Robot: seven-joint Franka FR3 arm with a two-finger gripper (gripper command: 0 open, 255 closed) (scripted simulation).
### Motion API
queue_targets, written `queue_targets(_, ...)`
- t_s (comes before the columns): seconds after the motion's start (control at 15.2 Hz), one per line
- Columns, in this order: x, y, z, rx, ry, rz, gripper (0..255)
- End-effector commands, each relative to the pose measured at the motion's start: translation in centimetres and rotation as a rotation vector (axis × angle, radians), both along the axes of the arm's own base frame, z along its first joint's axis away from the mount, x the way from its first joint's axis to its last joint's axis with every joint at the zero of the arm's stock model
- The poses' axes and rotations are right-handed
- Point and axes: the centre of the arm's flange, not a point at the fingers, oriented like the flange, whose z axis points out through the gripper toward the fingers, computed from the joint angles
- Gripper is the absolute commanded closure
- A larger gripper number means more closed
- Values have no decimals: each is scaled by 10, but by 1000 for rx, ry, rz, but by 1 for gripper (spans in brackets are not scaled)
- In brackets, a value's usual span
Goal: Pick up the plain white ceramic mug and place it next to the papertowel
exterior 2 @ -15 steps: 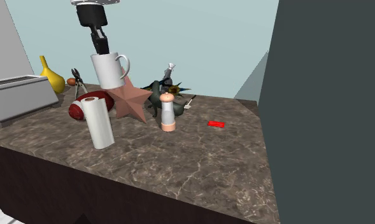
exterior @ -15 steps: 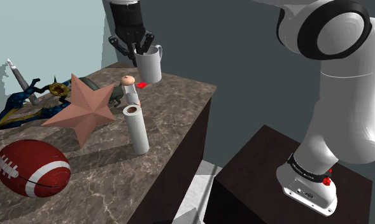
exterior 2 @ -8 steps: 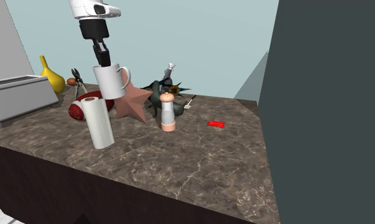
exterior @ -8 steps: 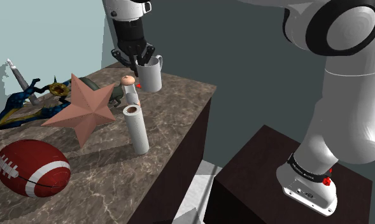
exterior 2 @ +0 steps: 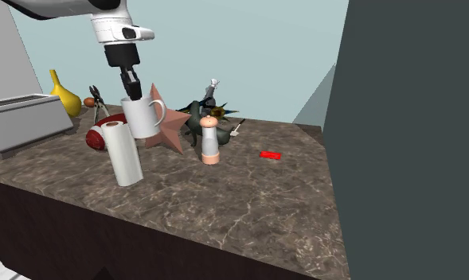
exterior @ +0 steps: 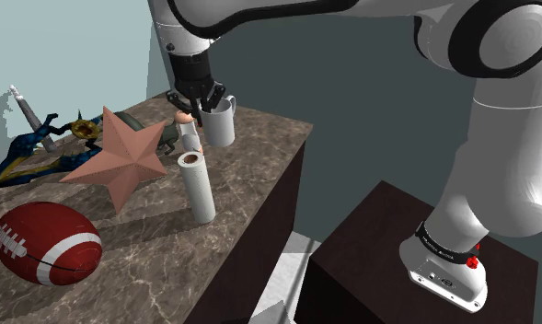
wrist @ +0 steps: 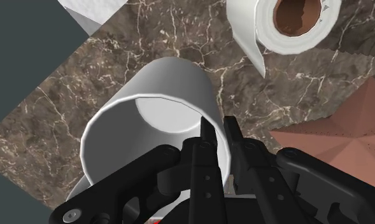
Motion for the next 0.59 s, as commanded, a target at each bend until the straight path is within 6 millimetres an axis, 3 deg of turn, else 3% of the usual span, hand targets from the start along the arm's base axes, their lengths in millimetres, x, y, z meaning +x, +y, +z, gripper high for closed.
queue_targets(0.0,0,-1,-12,0,0,0,255)
queue_targets(0.53,0,-1,-54,0,0,0,255)
